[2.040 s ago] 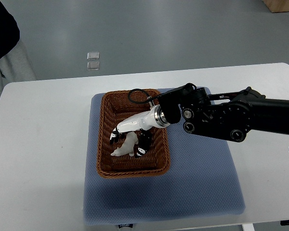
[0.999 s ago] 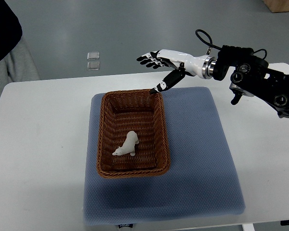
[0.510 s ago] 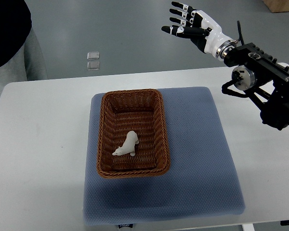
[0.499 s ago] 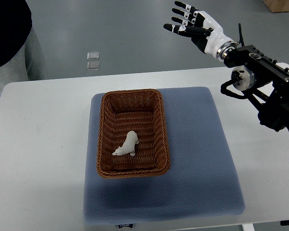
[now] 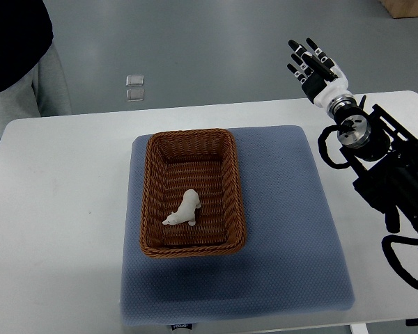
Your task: Place white bear in brown basket with right hand
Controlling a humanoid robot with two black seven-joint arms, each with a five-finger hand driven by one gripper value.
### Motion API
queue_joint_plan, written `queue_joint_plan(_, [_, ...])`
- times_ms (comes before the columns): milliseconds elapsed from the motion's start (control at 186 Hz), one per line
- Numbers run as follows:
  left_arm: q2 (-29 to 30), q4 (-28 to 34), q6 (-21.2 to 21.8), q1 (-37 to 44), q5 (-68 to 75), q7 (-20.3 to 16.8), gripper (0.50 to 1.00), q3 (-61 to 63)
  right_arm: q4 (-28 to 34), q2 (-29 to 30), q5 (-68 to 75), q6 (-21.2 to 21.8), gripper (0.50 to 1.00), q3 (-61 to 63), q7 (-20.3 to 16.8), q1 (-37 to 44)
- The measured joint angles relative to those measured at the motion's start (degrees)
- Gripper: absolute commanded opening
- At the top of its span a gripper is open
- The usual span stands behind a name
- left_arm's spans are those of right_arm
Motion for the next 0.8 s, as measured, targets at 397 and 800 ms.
queue_joint_plan(397, [0.0, 0.0, 0.0, 0.5, 0.0, 0.0, 1.000, -0.1, -0.8, 0.1, 3.4, 5.6, 0.926, -0.3, 4.7, -3.4])
queue_joint_plan(800, [0.0, 0.1, 0.0, 0.3, 0.0, 0.0, 1.000, 0.1, -2.3, -0.1, 3.1, 6.0, 0.926, -2.1, 7.1, -5.1])
